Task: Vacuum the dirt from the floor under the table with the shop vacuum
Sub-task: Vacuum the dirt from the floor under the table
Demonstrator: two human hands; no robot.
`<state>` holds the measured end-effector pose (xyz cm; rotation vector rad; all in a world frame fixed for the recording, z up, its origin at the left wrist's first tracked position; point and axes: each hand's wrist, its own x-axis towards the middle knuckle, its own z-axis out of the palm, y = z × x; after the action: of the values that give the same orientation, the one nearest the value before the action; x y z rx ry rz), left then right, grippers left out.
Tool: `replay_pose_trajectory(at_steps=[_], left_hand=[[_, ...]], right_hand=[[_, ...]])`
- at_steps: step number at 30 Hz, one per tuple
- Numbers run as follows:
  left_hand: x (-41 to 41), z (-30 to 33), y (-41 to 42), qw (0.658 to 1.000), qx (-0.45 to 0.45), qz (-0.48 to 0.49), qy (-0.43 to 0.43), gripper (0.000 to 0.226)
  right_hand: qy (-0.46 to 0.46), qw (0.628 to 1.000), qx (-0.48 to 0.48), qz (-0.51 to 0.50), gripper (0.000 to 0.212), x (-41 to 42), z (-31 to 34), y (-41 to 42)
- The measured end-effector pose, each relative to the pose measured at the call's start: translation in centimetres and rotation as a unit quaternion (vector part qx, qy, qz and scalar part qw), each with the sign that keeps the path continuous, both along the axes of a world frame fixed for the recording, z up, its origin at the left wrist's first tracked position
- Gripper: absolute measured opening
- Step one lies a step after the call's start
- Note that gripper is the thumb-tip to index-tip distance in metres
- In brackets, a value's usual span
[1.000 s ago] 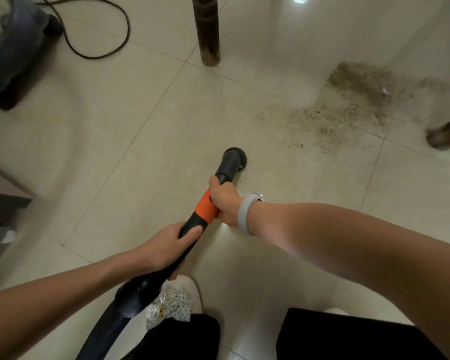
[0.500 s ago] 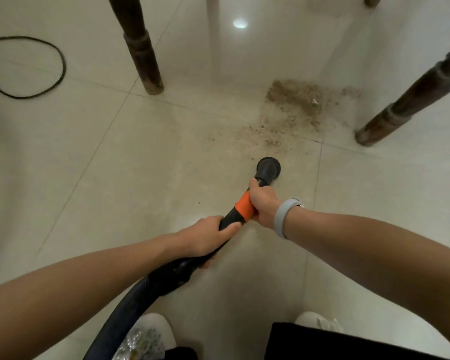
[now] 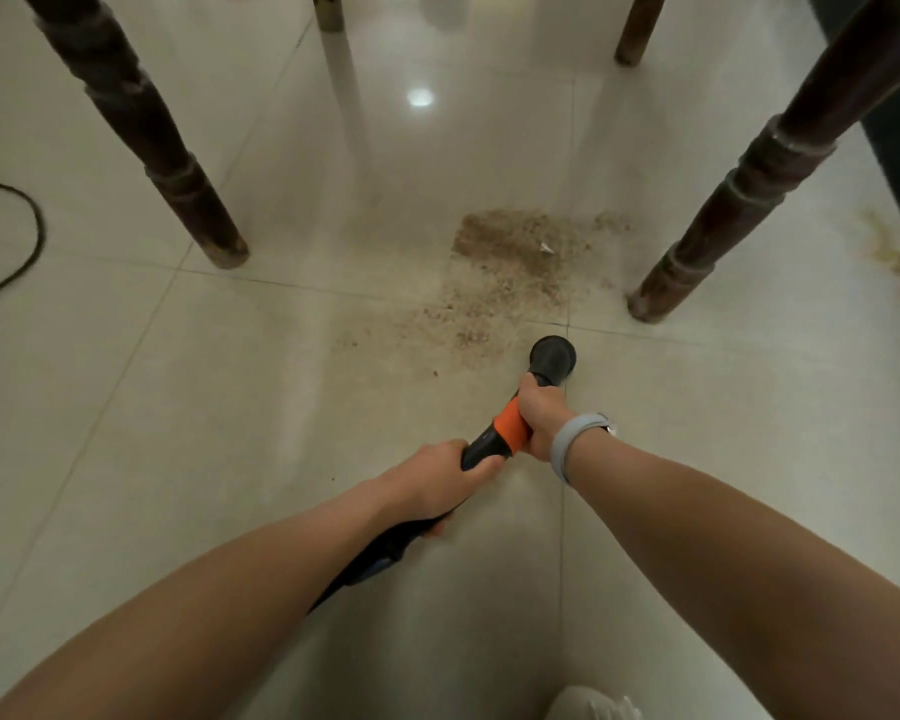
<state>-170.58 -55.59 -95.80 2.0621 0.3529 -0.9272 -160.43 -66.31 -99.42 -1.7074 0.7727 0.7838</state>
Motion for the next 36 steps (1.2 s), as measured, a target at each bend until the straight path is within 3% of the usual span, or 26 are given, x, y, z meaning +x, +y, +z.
replay_pose_trajectory(at_steps=[10, 16, 24, 30, 36], left_hand=[[0.3, 0.3, -1.3, 0.998, -0.007, 0.042, -0.042, 0.031], [-1.2, 0.9, 0.2, 0.998, 0.019, 0.056, -0.028, 0.03], [-3.9, 2.4, 3.9, 0.997, 0.045, 0.06, -0.007, 0.031], [-6.3, 2.2, 5.7, 0.997, 0.036, 0.069, -0.01, 0.031], [-11.0, 0.0, 8.2, 0.991, -0.005, 0.135, -0.009, 0.034]], right_hand=[[-0.019, 1.0, 0.011, -0.007, 0.051, 2.4, -0.7, -0.1], [0.029, 0.995, 0.087, -0.028, 0.023, 0.7, -0.3, 1.6], [0.043, 0.993, 0.113, -0.006, 0.041, -2.4, -0.3, 5.4], [0.036, 0.995, 0.09, 0.015, 0.046, -4.6, -0.9, 7.5], [0.012, 0.997, 0.046, 0.06, 0.031, -9.0, -2.1, 11.0]])
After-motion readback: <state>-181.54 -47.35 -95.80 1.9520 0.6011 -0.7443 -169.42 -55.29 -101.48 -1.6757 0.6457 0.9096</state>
